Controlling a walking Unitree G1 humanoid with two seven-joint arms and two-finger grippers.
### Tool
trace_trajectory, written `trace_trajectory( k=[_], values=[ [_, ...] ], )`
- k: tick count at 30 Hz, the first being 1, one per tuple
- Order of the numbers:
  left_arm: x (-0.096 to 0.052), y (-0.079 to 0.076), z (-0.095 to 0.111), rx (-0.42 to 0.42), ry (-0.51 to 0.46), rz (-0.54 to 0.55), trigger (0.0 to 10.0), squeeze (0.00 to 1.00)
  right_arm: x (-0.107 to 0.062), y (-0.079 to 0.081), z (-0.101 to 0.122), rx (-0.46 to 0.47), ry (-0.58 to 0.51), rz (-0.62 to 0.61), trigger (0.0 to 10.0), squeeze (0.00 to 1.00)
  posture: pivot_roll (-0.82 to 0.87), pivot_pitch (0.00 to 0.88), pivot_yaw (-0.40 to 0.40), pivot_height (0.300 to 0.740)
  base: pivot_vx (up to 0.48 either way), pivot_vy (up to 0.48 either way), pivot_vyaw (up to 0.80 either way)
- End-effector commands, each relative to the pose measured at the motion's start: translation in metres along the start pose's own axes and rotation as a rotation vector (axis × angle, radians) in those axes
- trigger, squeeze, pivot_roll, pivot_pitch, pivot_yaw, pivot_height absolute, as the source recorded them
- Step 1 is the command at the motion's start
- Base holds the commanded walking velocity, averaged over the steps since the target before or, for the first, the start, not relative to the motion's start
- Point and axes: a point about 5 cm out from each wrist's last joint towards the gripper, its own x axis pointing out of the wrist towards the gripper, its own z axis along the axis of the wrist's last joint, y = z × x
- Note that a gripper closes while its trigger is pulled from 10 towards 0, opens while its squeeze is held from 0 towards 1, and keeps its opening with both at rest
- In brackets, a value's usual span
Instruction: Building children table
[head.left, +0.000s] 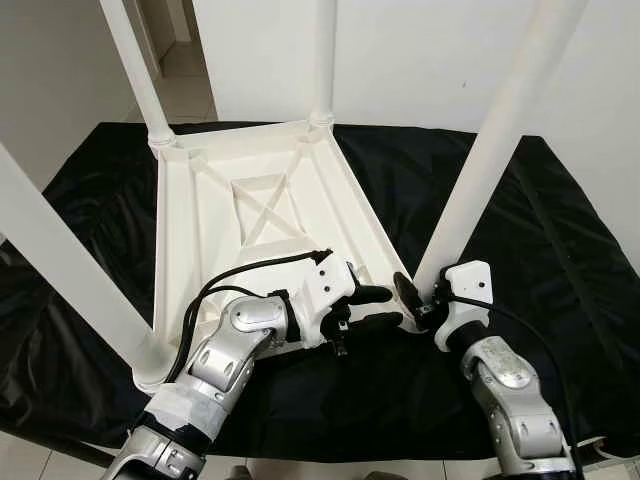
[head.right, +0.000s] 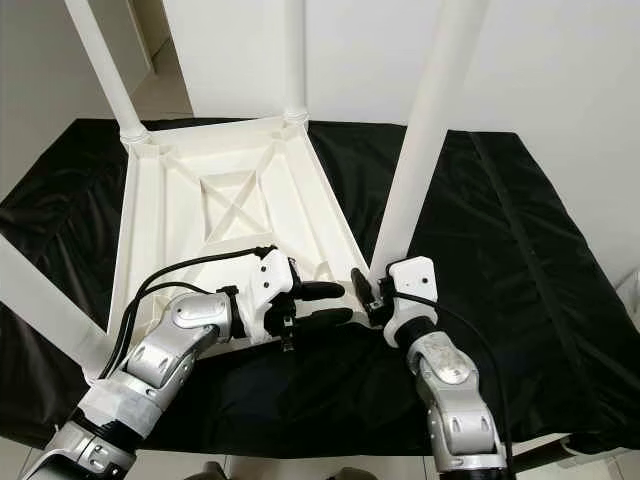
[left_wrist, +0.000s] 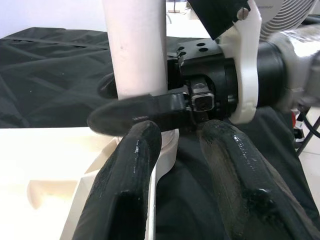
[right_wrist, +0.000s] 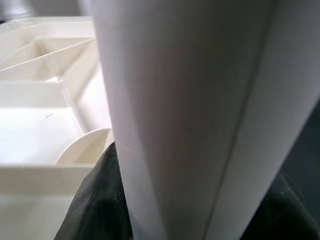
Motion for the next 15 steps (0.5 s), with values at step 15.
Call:
trace_trajectory(
  k=[15],
  values=[
    [0.000,-0.001,0.001,0.007,0.008,0.001,10.0,0.00,-0.002,0.030,-0.002,0.147,0.034,-0.287,10.0,0.00,-0.09,0.000,0.013,0.740,0.000,0.000,0.00]
  ],
)
